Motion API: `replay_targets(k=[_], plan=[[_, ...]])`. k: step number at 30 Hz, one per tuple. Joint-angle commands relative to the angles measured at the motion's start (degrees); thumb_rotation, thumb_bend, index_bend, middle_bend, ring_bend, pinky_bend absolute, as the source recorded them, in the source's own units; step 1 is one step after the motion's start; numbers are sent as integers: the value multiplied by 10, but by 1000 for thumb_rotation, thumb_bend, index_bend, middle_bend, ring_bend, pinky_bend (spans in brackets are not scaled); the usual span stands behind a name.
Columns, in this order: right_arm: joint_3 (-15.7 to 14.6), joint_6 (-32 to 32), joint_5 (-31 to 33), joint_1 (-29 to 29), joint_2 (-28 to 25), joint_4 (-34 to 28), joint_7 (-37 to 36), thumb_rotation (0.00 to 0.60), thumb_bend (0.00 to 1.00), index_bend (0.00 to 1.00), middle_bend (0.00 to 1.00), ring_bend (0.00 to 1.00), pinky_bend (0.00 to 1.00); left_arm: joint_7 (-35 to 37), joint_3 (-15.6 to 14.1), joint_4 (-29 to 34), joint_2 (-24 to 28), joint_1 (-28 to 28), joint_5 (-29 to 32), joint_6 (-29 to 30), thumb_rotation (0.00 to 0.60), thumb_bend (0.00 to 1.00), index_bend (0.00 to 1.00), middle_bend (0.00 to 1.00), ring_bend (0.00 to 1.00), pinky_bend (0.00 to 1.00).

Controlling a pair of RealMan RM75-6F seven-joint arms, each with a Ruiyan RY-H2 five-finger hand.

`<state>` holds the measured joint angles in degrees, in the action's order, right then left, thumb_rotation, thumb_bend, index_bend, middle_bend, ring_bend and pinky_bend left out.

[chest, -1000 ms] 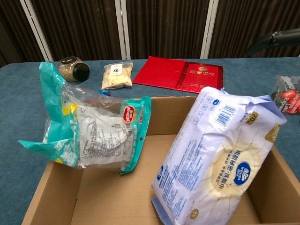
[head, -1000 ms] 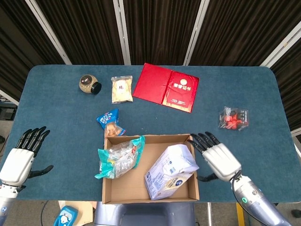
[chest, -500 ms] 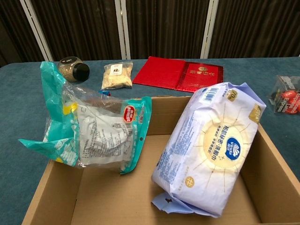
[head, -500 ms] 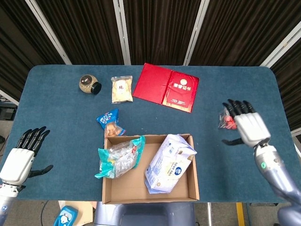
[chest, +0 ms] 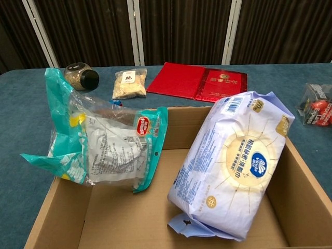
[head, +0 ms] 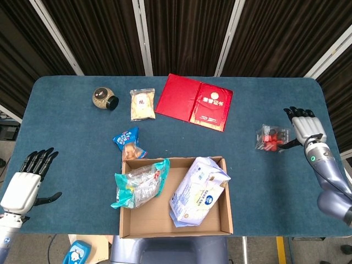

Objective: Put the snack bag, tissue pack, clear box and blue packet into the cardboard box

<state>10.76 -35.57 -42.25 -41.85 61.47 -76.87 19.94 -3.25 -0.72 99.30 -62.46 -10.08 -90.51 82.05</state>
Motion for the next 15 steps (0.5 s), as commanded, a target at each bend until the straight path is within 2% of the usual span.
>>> replay_targets(k=[1,8,15], plan=[[-25,57,24,-22,40,70,-6,600,22,0,0,0,0,0,1,0,0,0,1,-1,600,0,0,0,0,0],[-45,137,50,-46,78,158,-24,600,22,0,0,0,0,0,3,-2,-2,-2,7,-7,600,0,0,0,0,0],[-56,159,42,-54,117,211,-45,600,21,4,0,0,0,-1,5,-2,-5,-4,11,-12,600,0,0,0,0,0]])
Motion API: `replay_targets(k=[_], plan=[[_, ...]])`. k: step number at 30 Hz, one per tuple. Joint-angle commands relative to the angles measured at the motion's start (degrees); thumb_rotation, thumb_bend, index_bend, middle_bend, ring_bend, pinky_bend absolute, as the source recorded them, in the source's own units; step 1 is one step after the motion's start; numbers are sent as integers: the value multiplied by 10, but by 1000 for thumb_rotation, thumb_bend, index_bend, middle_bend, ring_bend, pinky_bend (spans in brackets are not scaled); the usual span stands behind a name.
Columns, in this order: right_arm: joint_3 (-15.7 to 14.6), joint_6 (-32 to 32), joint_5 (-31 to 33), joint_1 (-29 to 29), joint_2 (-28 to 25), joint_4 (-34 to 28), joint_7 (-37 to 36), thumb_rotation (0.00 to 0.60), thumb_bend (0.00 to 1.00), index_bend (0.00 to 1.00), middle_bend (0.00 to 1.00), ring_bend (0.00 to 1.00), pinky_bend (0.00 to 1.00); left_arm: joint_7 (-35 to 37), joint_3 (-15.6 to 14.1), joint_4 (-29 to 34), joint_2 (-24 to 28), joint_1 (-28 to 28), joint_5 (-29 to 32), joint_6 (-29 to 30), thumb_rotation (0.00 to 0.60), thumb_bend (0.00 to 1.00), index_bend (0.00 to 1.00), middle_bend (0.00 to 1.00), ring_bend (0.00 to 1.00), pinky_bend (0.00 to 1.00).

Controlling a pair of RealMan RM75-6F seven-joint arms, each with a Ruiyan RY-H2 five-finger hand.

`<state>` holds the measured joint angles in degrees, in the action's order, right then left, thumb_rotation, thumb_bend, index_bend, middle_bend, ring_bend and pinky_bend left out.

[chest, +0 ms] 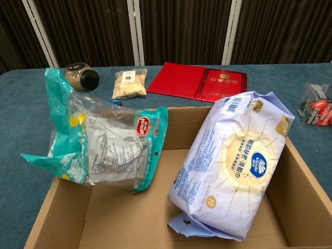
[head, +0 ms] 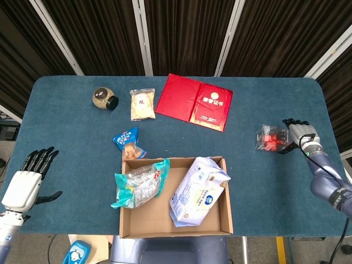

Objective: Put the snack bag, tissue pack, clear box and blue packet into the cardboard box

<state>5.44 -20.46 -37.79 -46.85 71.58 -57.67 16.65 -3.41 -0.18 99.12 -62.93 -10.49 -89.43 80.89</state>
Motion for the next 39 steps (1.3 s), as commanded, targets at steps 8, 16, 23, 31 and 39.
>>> replay_targets(k=[8,16,23,31,39], plan=[[-1,15,-34,-10,80,106,-39,600,22,142,34,7,36,1,0,0,-3,-2,5,-8,600,0,0,0,0,0],[7,-6,-75,5,140,187,-72,600,88,598,499,460,551,4,2,-2,-4,-3,8,-10,600,0,0,0,0,0],[25,-74,-151,14,137,167,-118,600,101,674,582,555,639,7,2,-3,-3,-3,7,-11,600,0,0,0,0,0],[52,-187,-251,32,17,-18,-176,600,101,674,582,556,639,11,2,-5,-2,-4,7,-13,600,0,0,0,0,0],[81,-283,-330,67,-142,-279,-223,600,101,670,578,551,639,19,1,-6,0,-1,4,-10,600,0,0,0,0,0]])
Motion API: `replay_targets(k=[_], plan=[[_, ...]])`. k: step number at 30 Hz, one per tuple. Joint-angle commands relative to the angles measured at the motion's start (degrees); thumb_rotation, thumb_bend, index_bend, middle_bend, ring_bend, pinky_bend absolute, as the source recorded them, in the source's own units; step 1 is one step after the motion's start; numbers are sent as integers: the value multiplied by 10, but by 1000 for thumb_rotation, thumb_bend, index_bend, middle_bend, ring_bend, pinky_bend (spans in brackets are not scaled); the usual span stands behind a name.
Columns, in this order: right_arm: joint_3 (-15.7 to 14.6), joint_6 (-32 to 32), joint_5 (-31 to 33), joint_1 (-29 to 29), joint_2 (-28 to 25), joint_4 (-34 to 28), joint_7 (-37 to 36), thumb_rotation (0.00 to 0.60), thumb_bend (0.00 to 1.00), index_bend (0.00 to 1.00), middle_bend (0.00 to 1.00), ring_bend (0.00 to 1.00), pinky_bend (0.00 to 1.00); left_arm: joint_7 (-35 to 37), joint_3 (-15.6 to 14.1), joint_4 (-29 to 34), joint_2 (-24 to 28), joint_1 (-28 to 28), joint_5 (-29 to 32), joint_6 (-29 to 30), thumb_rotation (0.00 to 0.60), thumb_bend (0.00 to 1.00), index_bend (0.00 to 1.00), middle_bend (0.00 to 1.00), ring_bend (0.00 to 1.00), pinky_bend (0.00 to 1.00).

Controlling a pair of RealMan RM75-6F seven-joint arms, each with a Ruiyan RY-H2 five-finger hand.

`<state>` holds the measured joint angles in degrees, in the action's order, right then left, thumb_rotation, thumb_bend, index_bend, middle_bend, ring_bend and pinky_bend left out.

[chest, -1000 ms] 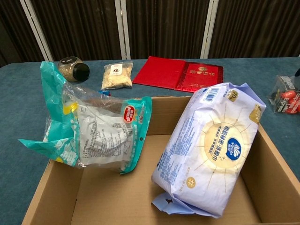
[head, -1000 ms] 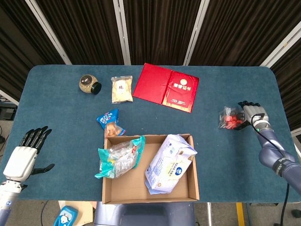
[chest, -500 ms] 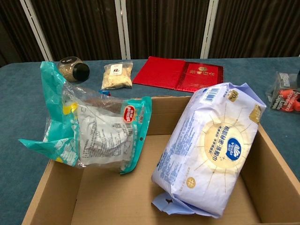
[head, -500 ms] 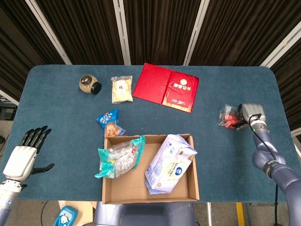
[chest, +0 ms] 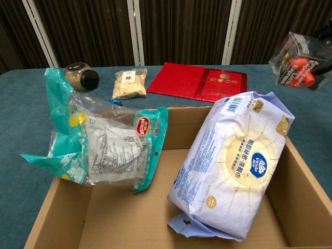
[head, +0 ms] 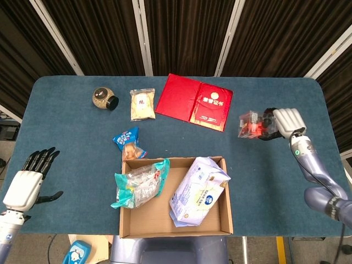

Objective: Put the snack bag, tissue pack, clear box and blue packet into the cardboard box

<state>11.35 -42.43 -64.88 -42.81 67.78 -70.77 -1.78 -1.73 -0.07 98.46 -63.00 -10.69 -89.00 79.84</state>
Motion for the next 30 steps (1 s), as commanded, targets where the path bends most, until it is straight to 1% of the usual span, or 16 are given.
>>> replay_targets(k=[1,4,7,10,16,19,23,27,29,30], plan=[[23,-71,-71,32,-122,-179,-45,600,100,669,577,551,639,4,0,0,1,1,0,1,600,0,0,0,0,0],[23,-97,-108,50,-168,-254,-68,600,100,668,577,550,639,8,0,0,2,2,0,2,600,0,0,0,0,0],[21,-124,-151,68,-204,-312,-100,600,100,668,577,550,639,11,-1,0,3,4,0,4,600,0,0,0,0,0],[11,-147,-197,86,-234,-352,-128,600,101,668,577,550,639,15,-1,0,4,5,-1,6,600,0,0,0,0,0],[-21,-147,-281,101,-280,-409,-185,600,100,665,574,545,639,18,-2,-1,5,7,-7,12,600,0,0,0,0,0],[-39,-156,-331,107,-286,-423,-189,600,100,663,573,544,639,18,-2,-2,4,7,-7,12,600,0,0,0,0,0],[-64,-154,-387,109,-276,-440,-185,600,100,654,565,536,639,17,-2,-3,4,7,-9,13,600,0,0,0,0,0],[-82,-144,-424,106,-262,-454,-166,600,100,634,542,511,627,16,-2,-4,3,7,-9,11,600,0,0,0,0,0],[-89,-132,-433,102,-257,-461,-157,600,98,589,495,461,578,17,-1,-4,3,7,-8,11,600,0,0,0,0,0],[-91,-125,-436,99,-256,-463,-152,600,92,539,443,405,520,17,-1,-4,3,7,-8,11,600,0,0,0,0,0]])
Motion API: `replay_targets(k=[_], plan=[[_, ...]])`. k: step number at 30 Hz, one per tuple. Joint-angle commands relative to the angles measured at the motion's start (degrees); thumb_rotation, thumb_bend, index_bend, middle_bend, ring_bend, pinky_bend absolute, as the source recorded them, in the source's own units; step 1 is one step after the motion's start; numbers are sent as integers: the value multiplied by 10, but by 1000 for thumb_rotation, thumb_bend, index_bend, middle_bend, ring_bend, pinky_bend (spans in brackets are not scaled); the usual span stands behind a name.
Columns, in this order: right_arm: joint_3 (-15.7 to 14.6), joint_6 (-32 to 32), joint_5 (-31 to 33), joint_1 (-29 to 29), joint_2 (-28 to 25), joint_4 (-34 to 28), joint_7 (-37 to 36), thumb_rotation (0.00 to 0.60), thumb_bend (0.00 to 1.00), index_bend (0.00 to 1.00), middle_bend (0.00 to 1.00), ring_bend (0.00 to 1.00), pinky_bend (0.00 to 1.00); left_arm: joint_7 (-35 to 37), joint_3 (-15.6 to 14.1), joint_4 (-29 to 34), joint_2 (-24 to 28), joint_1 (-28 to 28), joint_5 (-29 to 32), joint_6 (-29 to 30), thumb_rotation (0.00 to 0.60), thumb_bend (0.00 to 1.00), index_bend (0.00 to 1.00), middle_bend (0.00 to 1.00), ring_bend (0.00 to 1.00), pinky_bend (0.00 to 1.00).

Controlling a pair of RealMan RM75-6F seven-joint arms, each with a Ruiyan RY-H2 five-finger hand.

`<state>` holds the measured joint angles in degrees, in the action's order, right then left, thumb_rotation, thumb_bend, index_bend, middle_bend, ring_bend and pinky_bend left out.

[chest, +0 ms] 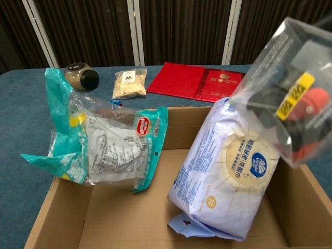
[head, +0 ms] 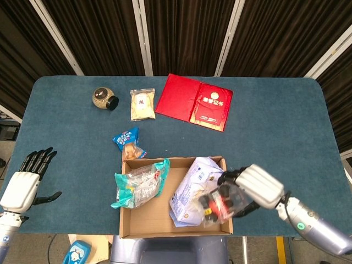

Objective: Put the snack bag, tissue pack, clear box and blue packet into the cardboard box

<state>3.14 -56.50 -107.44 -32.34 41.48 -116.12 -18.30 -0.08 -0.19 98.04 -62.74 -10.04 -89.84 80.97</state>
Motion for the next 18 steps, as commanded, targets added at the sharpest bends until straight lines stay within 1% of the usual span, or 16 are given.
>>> replay_targets(k=[1,2,4,5,7,9,11,18], plan=[[-12,25,-12,-8,8,-12,19,600,83,462,368,328,445,1,0,0,0,0,0,0,600,0,0,0,0,0],[-15,34,-12,-11,8,-15,24,600,73,399,310,269,395,1,1,-1,0,0,1,1,600,0,0,0,0,0],[-19,54,-9,-18,7,-23,30,600,38,231,158,119,281,2,1,-1,1,1,2,1,600,0,0,0,0,0],[-20,63,-6,-22,6,-26,34,600,21,161,97,62,234,3,1,-2,1,1,2,1,600,0,0,0,0,0],[-17,77,6,-27,6,-31,45,600,6,72,29,12,161,5,2,-2,1,1,3,1,600,0,0,0,0,0],[-12,85,22,-30,9,-33,58,600,0,17,1,0,103,6,2,-3,2,1,3,1,600,0,0,0,0,0],[-6,89,41,-31,11,-35,73,600,0,0,0,0,68,7,2,-3,2,1,2,2,600,0,0,0,0,0],[20,82,117,-25,2,-39,143,600,0,0,0,0,46,11,4,-5,3,1,4,2,600,0,0,0,0,0]])
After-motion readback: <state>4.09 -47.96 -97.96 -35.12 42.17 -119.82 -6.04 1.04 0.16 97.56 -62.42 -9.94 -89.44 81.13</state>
